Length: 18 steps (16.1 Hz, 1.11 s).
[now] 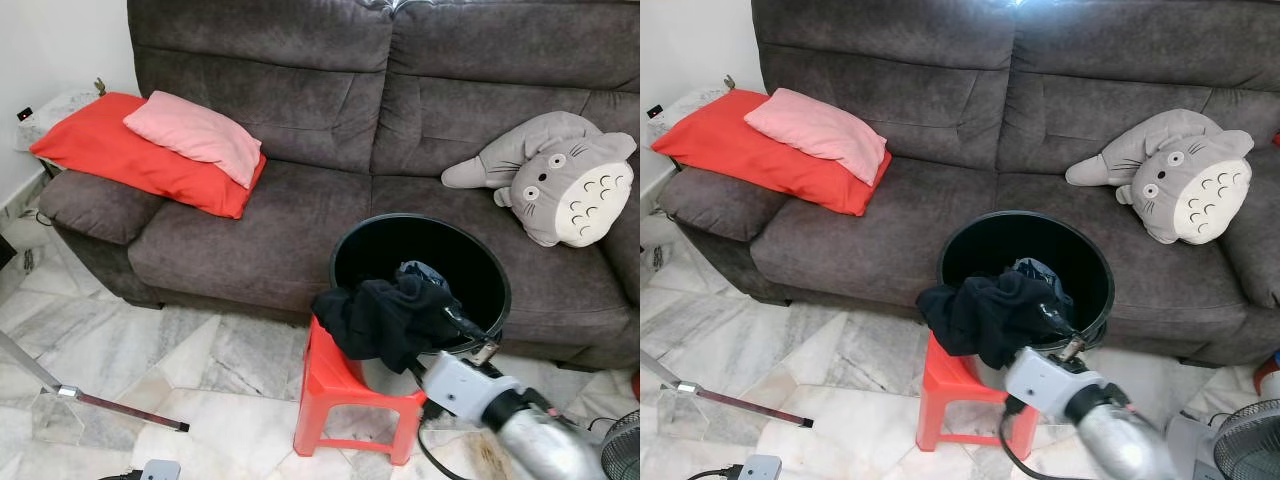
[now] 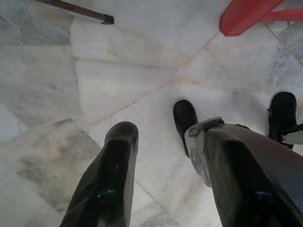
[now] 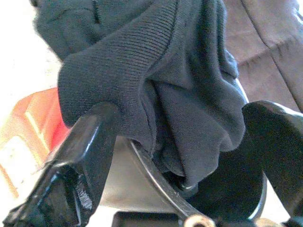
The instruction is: Hang hanger
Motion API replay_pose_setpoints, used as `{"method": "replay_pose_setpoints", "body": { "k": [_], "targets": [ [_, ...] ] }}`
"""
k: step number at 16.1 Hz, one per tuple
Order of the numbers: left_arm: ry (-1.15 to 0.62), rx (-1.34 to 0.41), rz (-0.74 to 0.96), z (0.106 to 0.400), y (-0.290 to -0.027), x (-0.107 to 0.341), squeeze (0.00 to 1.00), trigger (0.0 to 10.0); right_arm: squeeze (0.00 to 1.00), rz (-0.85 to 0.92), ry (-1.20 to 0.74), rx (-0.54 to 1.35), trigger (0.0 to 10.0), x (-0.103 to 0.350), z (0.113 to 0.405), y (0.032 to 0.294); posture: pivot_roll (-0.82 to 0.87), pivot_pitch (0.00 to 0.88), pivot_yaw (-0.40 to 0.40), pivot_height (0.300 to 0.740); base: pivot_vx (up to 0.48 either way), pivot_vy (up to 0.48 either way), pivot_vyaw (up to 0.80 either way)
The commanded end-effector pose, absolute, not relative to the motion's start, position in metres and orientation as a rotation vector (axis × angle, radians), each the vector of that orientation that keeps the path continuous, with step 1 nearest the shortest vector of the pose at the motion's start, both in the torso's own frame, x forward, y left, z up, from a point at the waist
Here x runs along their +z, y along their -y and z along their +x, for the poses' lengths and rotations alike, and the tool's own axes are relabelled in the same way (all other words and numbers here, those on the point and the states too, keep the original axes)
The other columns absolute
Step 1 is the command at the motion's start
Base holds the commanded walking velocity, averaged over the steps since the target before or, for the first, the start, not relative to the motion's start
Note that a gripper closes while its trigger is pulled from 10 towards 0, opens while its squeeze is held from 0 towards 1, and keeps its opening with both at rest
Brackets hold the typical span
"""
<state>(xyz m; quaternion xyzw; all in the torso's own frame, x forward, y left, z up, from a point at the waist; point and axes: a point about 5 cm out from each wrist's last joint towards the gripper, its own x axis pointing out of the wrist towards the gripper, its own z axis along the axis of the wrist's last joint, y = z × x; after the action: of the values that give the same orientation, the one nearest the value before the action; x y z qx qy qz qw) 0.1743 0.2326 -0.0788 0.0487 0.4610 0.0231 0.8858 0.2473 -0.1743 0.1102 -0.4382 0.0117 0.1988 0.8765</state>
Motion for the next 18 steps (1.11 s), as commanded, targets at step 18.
{"method": "replay_pose_setpoints", "body": {
  "k": [18],
  "targets": [
    [-0.987, 0.031, 0.115, 0.166, -0.231, -0.083, 0.00, 10.0, 0.00, -0.854, 0.113, 0.314, 10.0, 0.090, 0.253, 0.168, -0.11, 0.127, 0.001, 0.740, 0.000, 0.000, 0.00]
  ]
}}
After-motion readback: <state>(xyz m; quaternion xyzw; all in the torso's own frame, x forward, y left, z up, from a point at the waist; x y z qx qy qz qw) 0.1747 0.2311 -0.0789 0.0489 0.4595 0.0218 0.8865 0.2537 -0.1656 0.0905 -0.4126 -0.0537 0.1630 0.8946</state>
